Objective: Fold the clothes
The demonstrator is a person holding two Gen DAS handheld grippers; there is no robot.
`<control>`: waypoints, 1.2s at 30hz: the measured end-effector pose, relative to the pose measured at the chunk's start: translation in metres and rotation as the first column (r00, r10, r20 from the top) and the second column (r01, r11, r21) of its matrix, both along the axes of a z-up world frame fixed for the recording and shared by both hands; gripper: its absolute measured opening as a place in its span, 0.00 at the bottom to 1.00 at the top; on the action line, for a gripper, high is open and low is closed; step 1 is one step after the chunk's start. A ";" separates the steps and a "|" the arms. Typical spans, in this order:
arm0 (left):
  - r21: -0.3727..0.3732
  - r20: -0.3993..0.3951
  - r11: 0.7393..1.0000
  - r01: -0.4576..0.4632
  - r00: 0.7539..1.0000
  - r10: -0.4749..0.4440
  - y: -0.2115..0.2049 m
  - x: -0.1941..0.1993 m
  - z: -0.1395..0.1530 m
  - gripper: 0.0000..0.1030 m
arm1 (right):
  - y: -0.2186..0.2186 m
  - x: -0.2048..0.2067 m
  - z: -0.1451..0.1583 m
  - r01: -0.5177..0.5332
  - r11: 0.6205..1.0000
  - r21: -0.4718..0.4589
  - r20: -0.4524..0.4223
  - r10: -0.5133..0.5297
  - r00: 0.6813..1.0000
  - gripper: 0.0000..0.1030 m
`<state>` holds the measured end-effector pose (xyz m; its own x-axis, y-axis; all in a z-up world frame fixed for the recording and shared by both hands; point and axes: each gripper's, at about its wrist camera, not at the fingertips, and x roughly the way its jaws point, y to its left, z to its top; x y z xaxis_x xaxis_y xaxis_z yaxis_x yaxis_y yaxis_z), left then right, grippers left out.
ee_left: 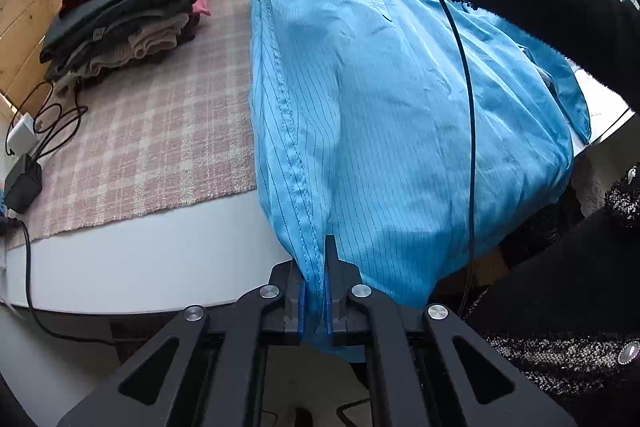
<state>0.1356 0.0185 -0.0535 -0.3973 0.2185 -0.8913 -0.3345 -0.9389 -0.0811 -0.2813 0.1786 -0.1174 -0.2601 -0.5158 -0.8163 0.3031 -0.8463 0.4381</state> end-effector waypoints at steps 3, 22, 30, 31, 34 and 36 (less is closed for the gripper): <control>-0.045 -0.039 0.999 0.019 0.999 -0.020 0.025 0.008 0.015 0.05 | 0.039 0.015 0.023 0.028 0.996 -0.085 -0.032 -0.031 0.999 0.03; -0.137 0.089 0.972 0.192 0.979 -0.181 0.217 0.053 -0.037 0.21 | 0.277 0.037 -0.054 0.205 0.973 -0.107 0.012 -0.205 0.979 0.03; 0.007 0.096 0.992 -0.127 0.987 0.126 0.095 0.108 0.002 0.39 | 0.258 0.031 -0.087 0.133 0.991 -0.013 -0.007 -0.133 0.991 0.03; 0.020 0.098 0.985 -0.171 0.981 0.169 0.078 0.102 0.001 0.39 | 0.256 0.030 -0.088 0.125 0.992 -0.013 -0.004 -0.126 0.992 0.03; 0.110 0.100 0.966 -0.234 0.969 0.224 0.047 0.078 -0.004 0.39 | 0.250 0.028 -0.089 0.104 0.995 -0.007 0.002 -0.104 0.995 0.03; 0.167 0.103 0.964 -0.208 0.976 0.193 0.046 0.060 -0.008 0.47 | 0.248 0.028 -0.088 0.103 0.995 -0.007 0.003 -0.103 0.995 0.04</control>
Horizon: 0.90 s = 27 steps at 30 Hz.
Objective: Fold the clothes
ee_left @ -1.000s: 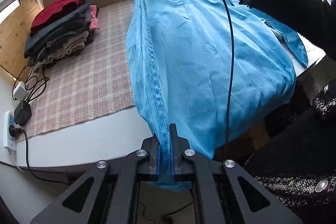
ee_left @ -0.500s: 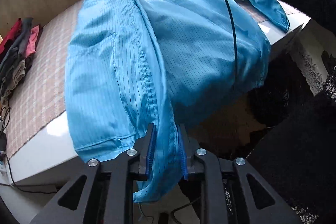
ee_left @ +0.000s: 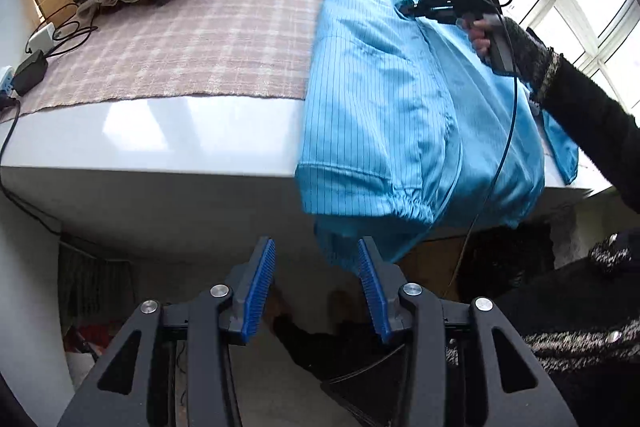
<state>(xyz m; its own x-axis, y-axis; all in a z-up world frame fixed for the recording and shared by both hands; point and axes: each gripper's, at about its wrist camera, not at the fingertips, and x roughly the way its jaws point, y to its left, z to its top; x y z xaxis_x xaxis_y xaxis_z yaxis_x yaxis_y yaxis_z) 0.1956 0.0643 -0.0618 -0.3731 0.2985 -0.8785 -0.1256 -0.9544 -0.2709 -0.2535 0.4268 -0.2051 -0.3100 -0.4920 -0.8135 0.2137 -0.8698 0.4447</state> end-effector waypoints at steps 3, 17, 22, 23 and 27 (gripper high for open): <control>-0.026 0.018 0.998 0.049 0.999 -0.049 0.012 -0.022 -0.013 0.50 | 0.002 0.000 -0.001 0.006 1.000 -0.011 0.015 -0.006 1.000 0.04; 0.096 0.086 0.994 0.055 0.994 -0.063 0.016 -0.048 -0.038 0.01 | 0.003 -0.001 -0.003 -0.003 0.999 -0.046 0.039 0.005 0.999 0.04; 0.097 0.057 0.993 -0.063 0.997 0.058 -0.020 -0.047 -0.023 0.01 | -0.016 -0.005 0.012 -0.019 0.992 -0.125 0.019 0.021 1.000 0.04; 0.102 0.064 0.993 -0.061 0.996 0.055 -0.019 -0.047 -0.025 0.01 | -0.022 -0.006 0.016 -0.033 0.991 -0.131 0.002 0.033 0.999 0.04; 0.106 0.113 0.994 0.002 0.994 -0.014 0.004 -0.051 -0.043 0.05 | -0.027 -0.009 0.011 -0.050 0.995 -0.091 -0.002 0.050 0.999 0.04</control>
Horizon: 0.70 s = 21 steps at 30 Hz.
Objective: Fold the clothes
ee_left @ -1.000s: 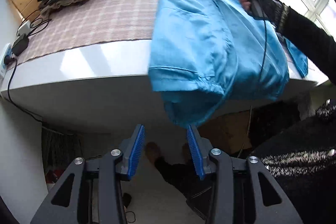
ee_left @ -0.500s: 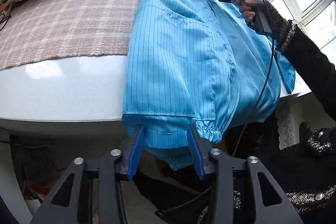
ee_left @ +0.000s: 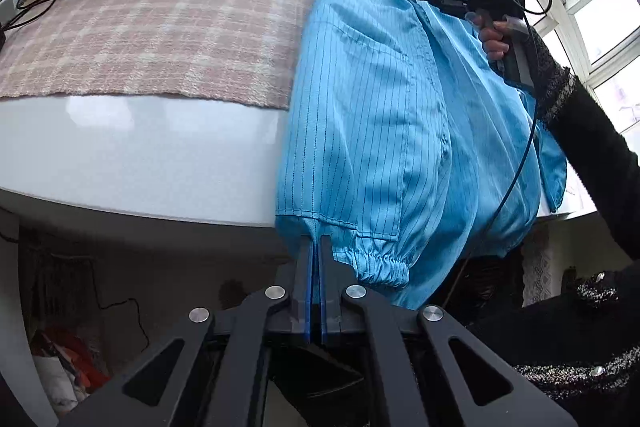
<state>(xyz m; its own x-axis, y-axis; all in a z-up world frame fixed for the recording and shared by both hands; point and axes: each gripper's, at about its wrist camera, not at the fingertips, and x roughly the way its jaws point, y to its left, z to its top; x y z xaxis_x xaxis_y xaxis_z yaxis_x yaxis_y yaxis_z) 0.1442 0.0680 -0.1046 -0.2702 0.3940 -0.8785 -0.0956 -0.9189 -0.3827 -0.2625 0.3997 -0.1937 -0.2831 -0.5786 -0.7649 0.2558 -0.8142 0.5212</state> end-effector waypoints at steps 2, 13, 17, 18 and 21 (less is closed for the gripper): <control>-0.050 0.009 0.999 0.011 1.000 -0.011 0.008 0.001 -0.003 0.14 | 0.012 -0.003 -0.008 0.036 0.999 -0.035 0.040 -0.034 0.999 0.04; -0.240 -0.217 0.958 0.157 0.953 -0.211 0.082 0.034 0.051 0.40 | 0.029 -0.006 -0.004 0.047 0.999 -0.015 0.065 -0.046 0.997 0.04; -0.334 -0.194 0.917 0.217 0.936 -0.292 0.116 0.026 0.031 0.41 | 0.025 -0.007 0.001 0.023 1.000 0.007 0.061 -0.024 0.998 0.04; -0.343 -0.185 0.915 0.211 0.940 -0.286 0.115 0.023 0.026 0.41 | 0.024 -0.006 0.002 0.017 1.000 0.011 0.059 -0.017 0.998 0.04; -0.372 -0.166 0.908 0.193 0.948 -0.270 0.117 0.013 0.013 0.38 | 0.023 -0.006 0.004 0.006 1.000 0.023 0.057 -0.007 0.998 0.04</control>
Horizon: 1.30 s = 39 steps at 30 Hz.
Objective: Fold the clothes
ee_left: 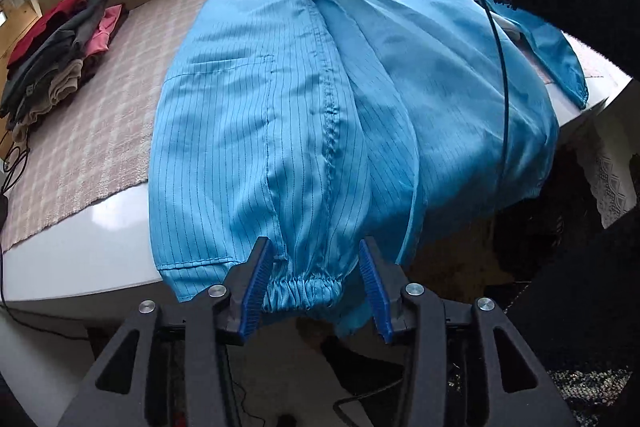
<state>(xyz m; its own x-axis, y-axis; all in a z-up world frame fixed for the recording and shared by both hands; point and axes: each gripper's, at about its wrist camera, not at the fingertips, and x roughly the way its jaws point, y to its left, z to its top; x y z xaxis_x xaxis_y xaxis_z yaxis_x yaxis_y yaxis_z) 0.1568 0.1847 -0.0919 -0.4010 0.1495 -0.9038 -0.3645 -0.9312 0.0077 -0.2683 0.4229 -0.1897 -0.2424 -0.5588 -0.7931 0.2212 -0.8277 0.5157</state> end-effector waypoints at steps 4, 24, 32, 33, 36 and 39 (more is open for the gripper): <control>0.019 0.008 1.000 -0.020 1.000 0.020 -0.003 -0.008 -0.003 0.01 | -0.001 -0.002 -0.001 -0.004 1.000 0.010 0.008 0.004 1.000 0.04; -0.046 -0.039 0.998 0.040 0.998 -0.041 0.070 0.011 0.020 0.53 | 0.010 0.001 0.012 -0.049 0.999 0.013 -0.001 0.049 0.999 0.04; -0.195 -0.068 0.981 0.021 0.997 -0.035 0.076 0.013 -0.009 0.31 | 0.008 -0.002 0.025 -0.064 0.998 0.007 -0.013 0.064 0.998 0.04; -0.192 -0.075 0.981 0.019 0.997 -0.034 0.073 0.015 -0.007 0.21 | 0.008 -0.002 0.027 -0.064 0.998 0.003 -0.014 0.064 0.998 0.04; -0.094 -0.042 0.995 -0.036 0.999 0.032 0.051 0.011 0.007 0.04 | 0.006 -0.002 0.033 -0.059 0.998 -0.016 -0.010 0.059 0.998 0.04; 0.003 -0.021 0.993 -0.118 0.993 0.118 0.018 0.008 0.025 0.04 | -0.005 -0.004 0.043 -0.065 0.997 -0.035 -0.008 0.065 0.998 0.04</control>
<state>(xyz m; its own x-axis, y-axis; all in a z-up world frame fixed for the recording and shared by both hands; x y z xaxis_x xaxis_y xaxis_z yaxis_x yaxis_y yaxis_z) 0.1648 0.2026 -0.0666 -0.4351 0.1016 -0.8947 -0.2517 -0.9677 0.0125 -0.2720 0.4183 -0.1470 -0.2099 -0.6011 -0.7711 0.2779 -0.7928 0.5424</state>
